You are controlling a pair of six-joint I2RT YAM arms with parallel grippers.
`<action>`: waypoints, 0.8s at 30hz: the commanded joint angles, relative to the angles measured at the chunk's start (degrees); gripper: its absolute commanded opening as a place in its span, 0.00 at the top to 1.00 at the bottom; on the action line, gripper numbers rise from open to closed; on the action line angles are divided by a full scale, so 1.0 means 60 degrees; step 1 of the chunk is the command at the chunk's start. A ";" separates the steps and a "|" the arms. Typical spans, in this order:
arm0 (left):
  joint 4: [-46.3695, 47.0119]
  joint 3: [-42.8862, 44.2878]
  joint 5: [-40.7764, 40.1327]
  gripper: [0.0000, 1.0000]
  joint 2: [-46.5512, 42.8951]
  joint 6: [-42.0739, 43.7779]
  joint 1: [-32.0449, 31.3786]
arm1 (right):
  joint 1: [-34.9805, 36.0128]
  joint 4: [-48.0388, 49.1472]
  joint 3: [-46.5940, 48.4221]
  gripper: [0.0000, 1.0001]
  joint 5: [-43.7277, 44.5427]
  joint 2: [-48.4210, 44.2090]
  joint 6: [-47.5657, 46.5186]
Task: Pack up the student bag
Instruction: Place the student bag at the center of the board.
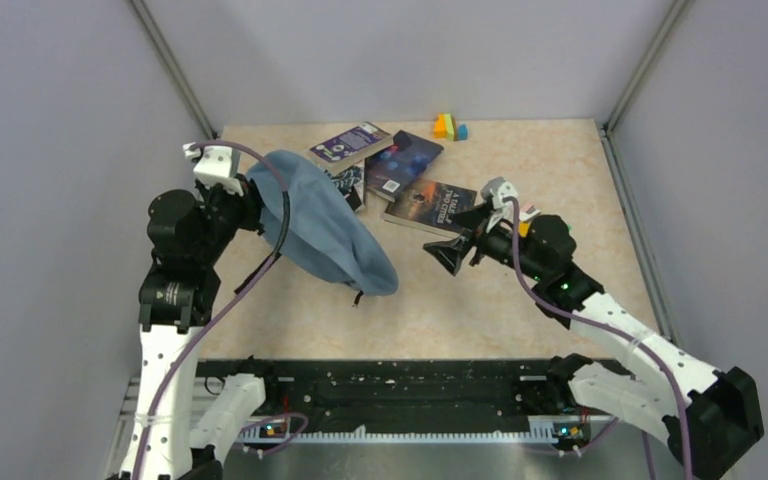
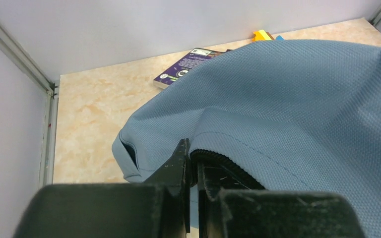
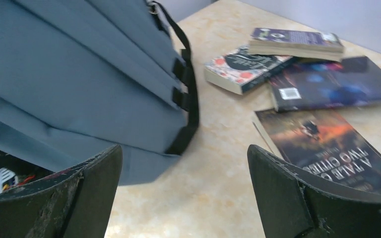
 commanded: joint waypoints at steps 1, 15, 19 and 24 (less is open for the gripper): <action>0.1431 -0.0756 0.0673 1.00 -0.0069 0.0074 -0.0059 | 0.1012 0.0369 0.1047 0.06 0.0459 0.0393 -0.0484; 0.2504 -0.1652 0.0569 1.00 -0.0163 -0.0445 -0.0122 | 0.3574 0.0332 0.2659 0.06 0.1987 0.0746 -0.0378; 0.2475 -0.1639 0.0396 1.00 -0.0170 -0.0472 -0.0122 | 0.3821 0.0489 0.2676 0.06 0.1940 0.0665 -0.0423; 0.2473 -0.1637 0.0288 1.00 -0.0257 -0.0488 -0.0122 | 0.4243 0.0134 0.2848 0.06 0.2412 0.0949 -0.1030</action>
